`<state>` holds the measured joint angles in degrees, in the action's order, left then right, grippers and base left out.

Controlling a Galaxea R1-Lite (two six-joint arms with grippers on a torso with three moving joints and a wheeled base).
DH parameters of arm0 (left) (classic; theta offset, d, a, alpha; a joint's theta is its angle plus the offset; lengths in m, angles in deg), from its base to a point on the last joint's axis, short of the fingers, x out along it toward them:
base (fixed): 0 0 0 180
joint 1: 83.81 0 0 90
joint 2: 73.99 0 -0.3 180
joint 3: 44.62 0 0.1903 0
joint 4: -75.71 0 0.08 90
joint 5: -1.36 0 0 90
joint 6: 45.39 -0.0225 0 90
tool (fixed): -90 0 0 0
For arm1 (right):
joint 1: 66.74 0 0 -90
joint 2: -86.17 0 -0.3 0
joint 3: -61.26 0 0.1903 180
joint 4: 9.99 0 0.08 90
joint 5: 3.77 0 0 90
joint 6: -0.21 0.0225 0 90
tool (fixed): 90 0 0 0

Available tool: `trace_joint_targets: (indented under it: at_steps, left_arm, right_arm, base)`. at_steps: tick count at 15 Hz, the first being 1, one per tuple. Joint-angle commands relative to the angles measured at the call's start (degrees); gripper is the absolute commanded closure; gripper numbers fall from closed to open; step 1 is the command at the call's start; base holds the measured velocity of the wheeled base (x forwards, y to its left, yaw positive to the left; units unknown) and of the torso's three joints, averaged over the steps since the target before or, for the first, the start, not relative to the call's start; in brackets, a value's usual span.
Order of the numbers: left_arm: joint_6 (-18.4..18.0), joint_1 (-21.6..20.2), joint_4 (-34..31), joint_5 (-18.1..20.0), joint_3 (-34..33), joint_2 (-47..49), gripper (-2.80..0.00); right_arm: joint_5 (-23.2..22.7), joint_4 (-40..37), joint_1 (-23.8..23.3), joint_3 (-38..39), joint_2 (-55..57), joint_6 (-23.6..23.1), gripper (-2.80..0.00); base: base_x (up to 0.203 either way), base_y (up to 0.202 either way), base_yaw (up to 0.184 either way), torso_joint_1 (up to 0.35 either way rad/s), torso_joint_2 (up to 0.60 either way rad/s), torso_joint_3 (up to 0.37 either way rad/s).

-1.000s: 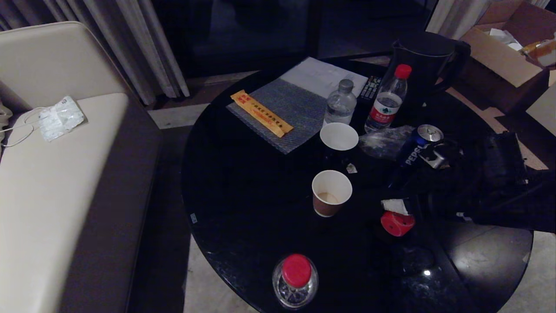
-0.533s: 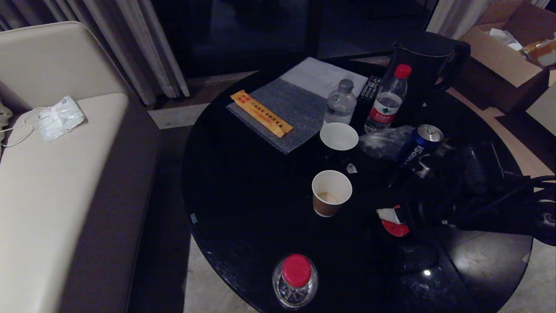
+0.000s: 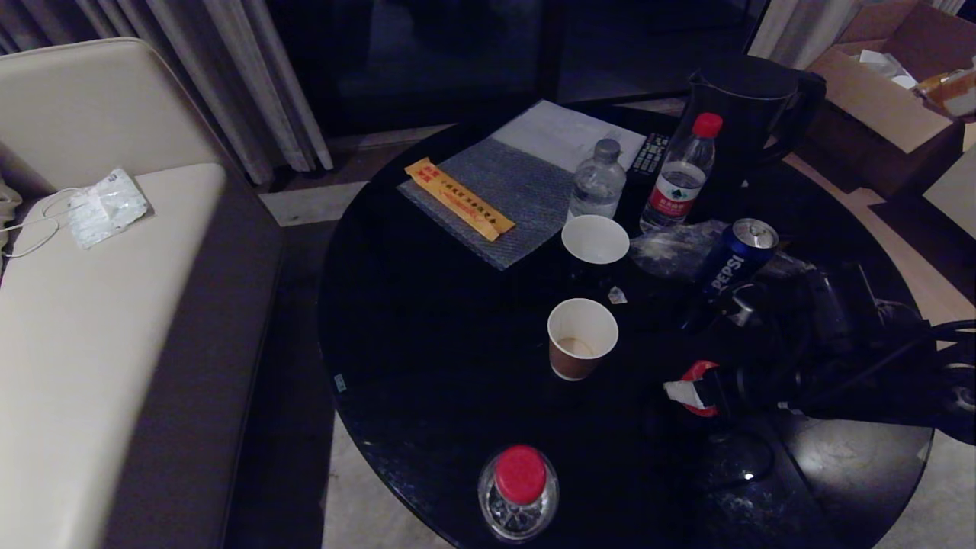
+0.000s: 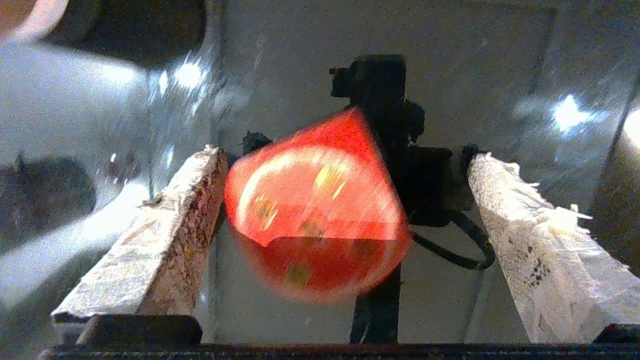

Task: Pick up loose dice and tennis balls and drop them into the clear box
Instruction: Pick up toys out of the box

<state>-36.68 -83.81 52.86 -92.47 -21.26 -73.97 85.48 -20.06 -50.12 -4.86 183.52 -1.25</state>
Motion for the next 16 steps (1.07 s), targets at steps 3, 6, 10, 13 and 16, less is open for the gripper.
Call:
trace_joint_targets:
  at_steps: [3,6,10,13,16]
  left_arm:
    - [0.1,0.0,0.0,0.0,0.0,0.1,0.00]
    - [0.1,0.0,0.0,0.0,0.0,0.0,0.00]
    - [0.1,0.0,0.0,0.0,0.0,0.1,0.00]
    - [0.1,0.0,0.0,0.0,0.0,0.1,0.00]
    - [0.1,0.0,0.0,0.0,0.0,0.1,0.00]
  right_arm:
    - [0.0,0.3,0.3,3.3,-1.1,-0.1,-2.80]
    - [0.0,1.8,0.5,3.5,-0.2,0.0,-2.80]
    - [0.0,6.7,0.5,3.8,1.4,-0.7,-2.80]
    - [0.1,6.8,0.6,4.7,1.0,-1.9,-2.80]
    - [0.4,6.9,0.5,5.9,0.0,-1.7,0.00]
  base:
    - [0.000,0.000,0.000,0.000,0.00,0.000]
    - [0.000,0.000,0.000,0.000,0.00,0.000]
    - [0.000,0.000,0.000,0.000,0.00,0.000]
    - [0.000,0.000,0.000,0.000,0.00,0.000]
    - [0.000,0.000,0.000,0.000,0.00,0.000]
